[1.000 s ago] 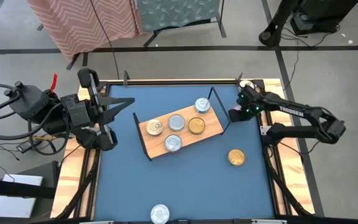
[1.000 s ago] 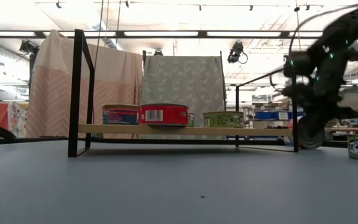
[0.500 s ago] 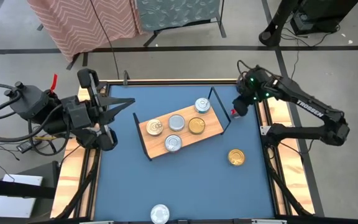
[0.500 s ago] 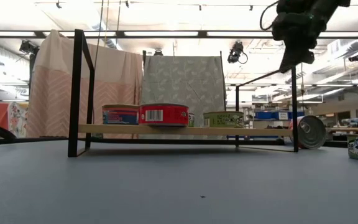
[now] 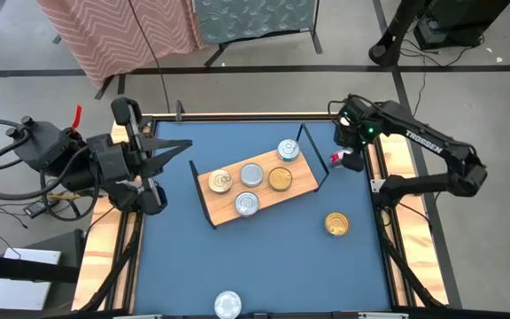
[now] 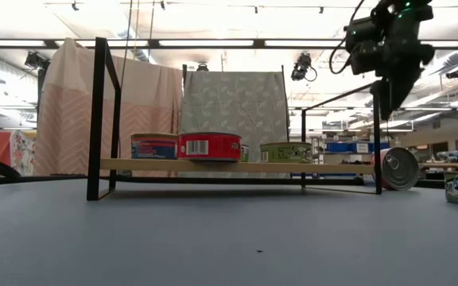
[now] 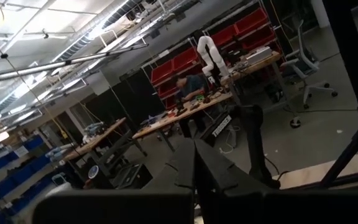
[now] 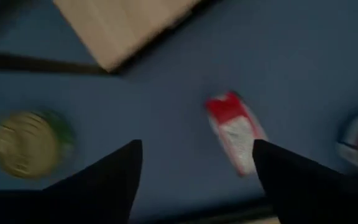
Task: Stack canned seafood by type on shelf
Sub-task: Stack the red tuna can on top of the red tuna can on the shelf
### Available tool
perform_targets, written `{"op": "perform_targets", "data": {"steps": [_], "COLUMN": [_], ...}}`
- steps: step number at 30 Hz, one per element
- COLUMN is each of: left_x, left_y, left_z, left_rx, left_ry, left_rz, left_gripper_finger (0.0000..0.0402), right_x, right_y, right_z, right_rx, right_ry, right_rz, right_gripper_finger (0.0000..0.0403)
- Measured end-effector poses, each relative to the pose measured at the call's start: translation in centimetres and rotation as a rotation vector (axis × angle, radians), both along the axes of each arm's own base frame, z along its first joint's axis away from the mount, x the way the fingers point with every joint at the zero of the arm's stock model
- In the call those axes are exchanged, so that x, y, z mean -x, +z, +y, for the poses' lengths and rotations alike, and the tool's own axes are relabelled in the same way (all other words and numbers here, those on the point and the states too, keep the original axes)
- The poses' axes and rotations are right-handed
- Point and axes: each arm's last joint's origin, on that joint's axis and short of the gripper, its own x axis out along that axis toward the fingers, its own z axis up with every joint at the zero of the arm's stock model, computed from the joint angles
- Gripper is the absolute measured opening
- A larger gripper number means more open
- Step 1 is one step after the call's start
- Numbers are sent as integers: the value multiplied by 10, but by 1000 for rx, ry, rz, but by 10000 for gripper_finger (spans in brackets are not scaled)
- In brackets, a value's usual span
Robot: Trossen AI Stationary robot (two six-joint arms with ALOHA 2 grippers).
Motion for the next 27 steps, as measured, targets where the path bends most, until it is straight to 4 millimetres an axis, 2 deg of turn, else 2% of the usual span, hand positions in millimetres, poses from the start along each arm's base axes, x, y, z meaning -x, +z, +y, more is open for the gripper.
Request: {"op": "perform_targets", "data": {"steps": [5, 13, 18, 23, 27], "left_x": [-2, -8, -11, -10, -11], "left_y": [-1, -4, -6, -6, -6], "left_z": [-1, -6, -8, -7, -8], "left_rx": [5, 0, -5, 14, 15], "left_ry": [-1, -5, -3, -3, -3], "left_rz": [2, 15, 24, 18, 18], "left_gripper_finger": [6, 6, 6, 6, 6], "right_x": [-8, -18, -12, -2, 2], "right_y": [-7, -23, -23, -16, -15], "right_z": [-12, -28, -30, -28, -26], "right_rx": [82, 94, 71, -3, -37], "right_ry": [52, 77, 28, -48, -58], "right_rz": [34, 105, 132, 39, 31], "right_gripper_finger": [339, 335, 335, 331, 328]}}
